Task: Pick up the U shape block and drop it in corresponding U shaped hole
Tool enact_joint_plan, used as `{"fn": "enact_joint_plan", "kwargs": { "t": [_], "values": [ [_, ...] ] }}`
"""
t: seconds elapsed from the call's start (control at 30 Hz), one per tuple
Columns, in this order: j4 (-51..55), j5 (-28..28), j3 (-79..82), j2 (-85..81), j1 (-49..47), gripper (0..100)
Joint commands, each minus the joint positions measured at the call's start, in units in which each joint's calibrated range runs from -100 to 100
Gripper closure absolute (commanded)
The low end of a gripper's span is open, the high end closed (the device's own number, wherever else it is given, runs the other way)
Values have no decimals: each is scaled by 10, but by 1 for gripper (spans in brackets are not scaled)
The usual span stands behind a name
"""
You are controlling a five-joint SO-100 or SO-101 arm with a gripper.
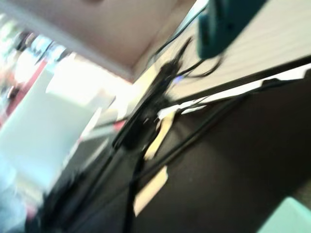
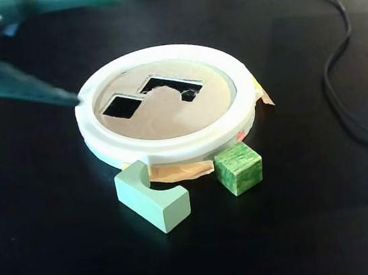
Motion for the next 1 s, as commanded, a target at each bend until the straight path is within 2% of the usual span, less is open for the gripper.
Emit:
{"fn": "enact_joint_plan", "kwargs": {
  "t": [0.0,0.27,0.4,0.43,0.5,0.57,0.97],
  "values": [
    [-13,59,-107,172,1,0],
    [-5,76,-145,311,-3,0],
    [79,77,-231,407,13,0],
    [98,77,-254,423,13,1],
    [136,77,-310,463,13,11],
    [158,77,-340,482,13,16],
    [163,77,-392,619,13,18]
  ]
}}
